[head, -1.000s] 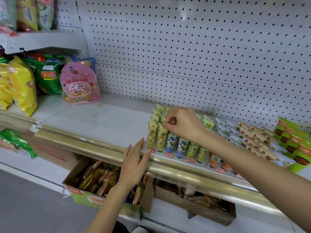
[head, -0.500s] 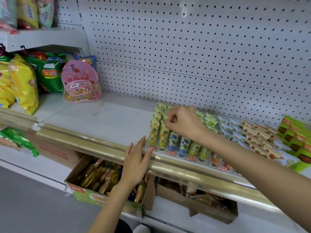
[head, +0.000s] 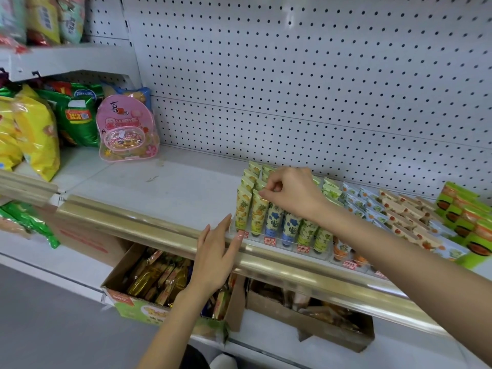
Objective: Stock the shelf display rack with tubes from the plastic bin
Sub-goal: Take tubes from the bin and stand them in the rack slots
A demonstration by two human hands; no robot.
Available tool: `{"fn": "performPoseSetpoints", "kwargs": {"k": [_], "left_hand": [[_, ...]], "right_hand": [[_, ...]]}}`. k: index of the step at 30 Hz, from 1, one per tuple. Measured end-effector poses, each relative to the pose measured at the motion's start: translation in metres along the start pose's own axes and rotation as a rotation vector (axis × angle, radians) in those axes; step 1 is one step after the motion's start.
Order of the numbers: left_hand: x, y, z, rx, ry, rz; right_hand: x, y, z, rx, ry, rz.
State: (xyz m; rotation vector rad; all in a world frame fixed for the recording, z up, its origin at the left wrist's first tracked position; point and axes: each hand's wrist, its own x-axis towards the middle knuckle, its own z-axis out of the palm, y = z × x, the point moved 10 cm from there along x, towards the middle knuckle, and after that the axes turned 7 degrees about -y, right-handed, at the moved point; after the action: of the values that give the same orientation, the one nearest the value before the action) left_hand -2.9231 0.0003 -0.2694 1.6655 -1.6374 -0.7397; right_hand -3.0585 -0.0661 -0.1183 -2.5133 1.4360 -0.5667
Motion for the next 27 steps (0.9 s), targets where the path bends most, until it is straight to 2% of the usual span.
{"fn": "performPoseSetpoints", "kwargs": {"k": [11,22,27], "left_hand": [[-0.008,0.02,-0.005,0.092,-0.012,0.082],[-0.011,0.019,-0.012,0.08,-0.001,0.083],[-0.013,0.048,-0.031,0.196,0.097,0.235]], "right_hand": [[-0.001,-0.004,0.001,-0.056,-0.012,0.009],[-0.003,-0.001,-0.011,-0.031,0.029,0.009],[-0.017,0.007,-0.037,-0.024,-0.011,-0.061]]}}
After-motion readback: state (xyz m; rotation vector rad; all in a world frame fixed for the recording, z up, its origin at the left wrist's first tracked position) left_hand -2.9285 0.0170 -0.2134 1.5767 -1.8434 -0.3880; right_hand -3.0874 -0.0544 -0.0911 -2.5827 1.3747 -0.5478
